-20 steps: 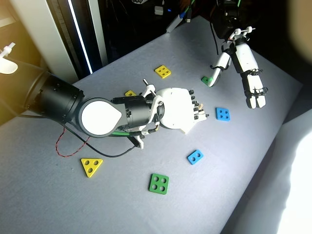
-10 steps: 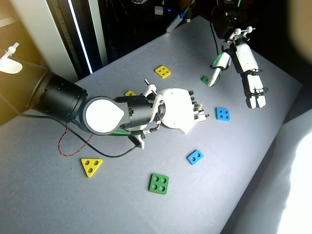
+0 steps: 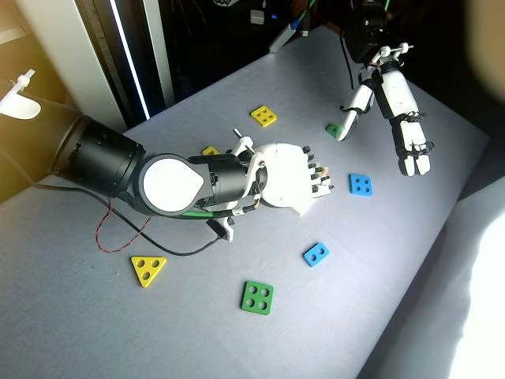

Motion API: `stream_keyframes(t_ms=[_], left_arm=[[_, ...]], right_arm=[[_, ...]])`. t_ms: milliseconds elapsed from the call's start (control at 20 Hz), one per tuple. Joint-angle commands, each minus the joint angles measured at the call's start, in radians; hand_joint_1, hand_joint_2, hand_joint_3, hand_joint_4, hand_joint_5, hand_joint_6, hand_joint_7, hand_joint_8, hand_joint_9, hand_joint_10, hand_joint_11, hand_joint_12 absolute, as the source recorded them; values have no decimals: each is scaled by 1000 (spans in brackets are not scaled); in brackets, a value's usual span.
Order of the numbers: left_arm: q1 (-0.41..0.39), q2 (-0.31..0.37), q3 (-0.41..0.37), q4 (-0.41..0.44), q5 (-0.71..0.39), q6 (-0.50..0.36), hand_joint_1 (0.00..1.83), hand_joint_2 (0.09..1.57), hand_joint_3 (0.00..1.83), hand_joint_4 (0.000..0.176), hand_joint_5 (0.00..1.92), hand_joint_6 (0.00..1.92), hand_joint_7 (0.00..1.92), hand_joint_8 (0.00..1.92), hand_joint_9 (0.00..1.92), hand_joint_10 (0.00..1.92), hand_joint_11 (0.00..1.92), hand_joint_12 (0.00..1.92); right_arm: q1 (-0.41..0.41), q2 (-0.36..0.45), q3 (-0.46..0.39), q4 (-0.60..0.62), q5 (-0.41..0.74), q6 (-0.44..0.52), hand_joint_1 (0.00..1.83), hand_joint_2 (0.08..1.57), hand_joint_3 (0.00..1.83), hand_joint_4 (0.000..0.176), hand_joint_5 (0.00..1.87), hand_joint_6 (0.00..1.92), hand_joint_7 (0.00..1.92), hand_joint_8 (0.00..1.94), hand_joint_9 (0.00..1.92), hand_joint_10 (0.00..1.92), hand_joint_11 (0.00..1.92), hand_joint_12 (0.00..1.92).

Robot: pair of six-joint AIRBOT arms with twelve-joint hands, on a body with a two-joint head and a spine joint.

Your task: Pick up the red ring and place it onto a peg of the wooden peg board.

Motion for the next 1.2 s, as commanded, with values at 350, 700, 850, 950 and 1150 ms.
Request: stream_keyframes(t_ms=[350, 700, 850, 950, 1150], left_arm=[[9, 15, -7, -21, -137, -6, 411, 947, 0, 158, 90, 2, 0, 0, 0, 0, 0, 0], [32, 74, -65, -29, -255, -17, 409, 1001, 10, 155, 66, 0, 2, 0, 0, 0, 0, 0], [51, 122, -110, -31, -343, -20, 456, 1019, 13, 129, 39, 0, 0, 0, 0, 0, 0, 0], [61, 150, -139, -29, -402, -23, 404, 1035, 16, 105, 10, 0, 11, 4, 0, 0, 0, 0], [109, 240, -222, -37, -591, -23, 489, 997, 0, 130, 71, 9, 104, 7, 78, 13, 29, 26]], right_arm=[[-5, 34, -14, 201, 83, -80, 703, 791, 0, 163, 0, 0, 0, 0, 0, 0, 0, 0], [-95, 230, -116, 726, 213, -398, 406, 873, 23, 133, 0, 0, 0, 0, 0, 0, 0, 0], [-125, 297, -159, 875, 308, -484, 395, 838, 2, 119, 0, 0, 0, 0, 0, 0, 0, 0], [-142, 340, -188, 953, 374, -526, 344, 839, 5, 117, 0, 0, 0, 0, 0, 0, 3, 345], [-158, 461, -277, 1094, 557, -644, 418, 1084, 97, 175, 0, 0, 0, 0, 0, 0, 0, 2]])
